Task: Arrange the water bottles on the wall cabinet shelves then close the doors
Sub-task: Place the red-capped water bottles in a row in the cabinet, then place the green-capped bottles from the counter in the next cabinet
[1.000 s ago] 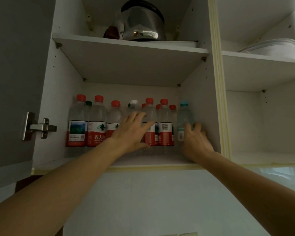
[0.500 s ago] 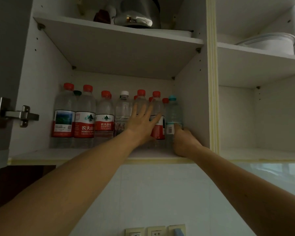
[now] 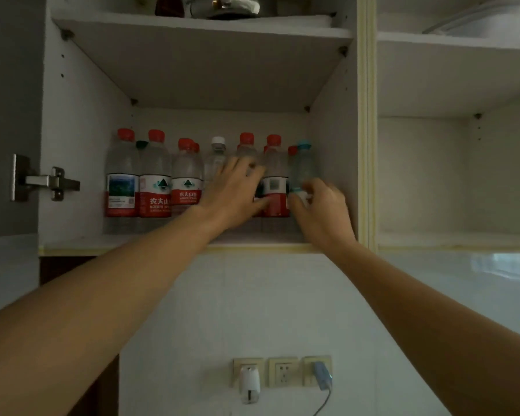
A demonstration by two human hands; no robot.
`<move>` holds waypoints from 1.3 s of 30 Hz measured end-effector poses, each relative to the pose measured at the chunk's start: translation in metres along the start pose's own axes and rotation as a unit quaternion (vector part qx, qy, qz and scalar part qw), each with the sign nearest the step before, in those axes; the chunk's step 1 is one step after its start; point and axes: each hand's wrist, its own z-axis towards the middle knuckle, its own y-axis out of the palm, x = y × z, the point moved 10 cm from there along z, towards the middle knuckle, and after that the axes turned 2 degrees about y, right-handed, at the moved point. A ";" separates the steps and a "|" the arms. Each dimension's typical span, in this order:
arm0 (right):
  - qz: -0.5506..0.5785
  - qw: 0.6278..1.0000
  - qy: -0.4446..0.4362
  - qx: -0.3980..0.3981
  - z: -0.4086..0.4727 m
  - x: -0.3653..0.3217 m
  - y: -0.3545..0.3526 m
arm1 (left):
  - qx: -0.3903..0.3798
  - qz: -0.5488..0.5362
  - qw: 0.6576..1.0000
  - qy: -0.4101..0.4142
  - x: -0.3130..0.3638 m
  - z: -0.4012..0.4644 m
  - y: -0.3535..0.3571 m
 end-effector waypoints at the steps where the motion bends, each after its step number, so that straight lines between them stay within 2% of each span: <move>1: 0.017 0.999 -0.028 0.021 -0.009 -0.007 -0.009 | 0.014 -0.026 1.000 -0.012 0.001 -0.007 -0.012; 5: 0.053 0.987 -0.136 0.073 -0.071 -0.021 -0.034 | 0.052 -0.121 0.990 -0.043 0.016 -0.051 -0.046; 9: 0.064 0.983 -0.168 0.031 -0.144 -0.009 -0.031 | 0.057 -0.157 0.984 -0.068 0.048 -0.111 -0.052; 15: 0.074 0.988 -0.080 -0.109 -0.235 0.036 -0.008 | -0.005 -0.229 0.967 -0.109 0.102 -0.200 -0.022; 19: 0.067 0.982 0.004 -0.177 -0.293 0.074 -0.006 | -0.052 -0.294 0.944 -0.143 0.133 -0.255 0.008; 24: 0.016 0.964 0.126 -0.233 -0.381 0.135 -0.012 | -0.133 -0.380 0.897 -0.184 0.184 -0.339 0.056; 31: -0.046 0.906 0.262 -0.330 -0.498 0.214 -0.013 | -0.334 -0.405 0.821 -0.225 0.281 -0.469 0.125; 35: -0.068 0.859 0.311 -0.401 -0.544 0.254 -0.002 | -0.446 -0.404 0.747 -0.284 0.321 -0.525 0.167; 37: -0.077 0.844 0.307 -0.433 -0.557 0.270 0.007 | -0.491 -0.401 0.706 -0.314 0.337 -0.547 0.186; 39: -0.080 0.831 0.300 -0.462 -0.564 0.283 0.018 | -0.519 -0.389 0.680 -0.342 0.348 -0.563 0.201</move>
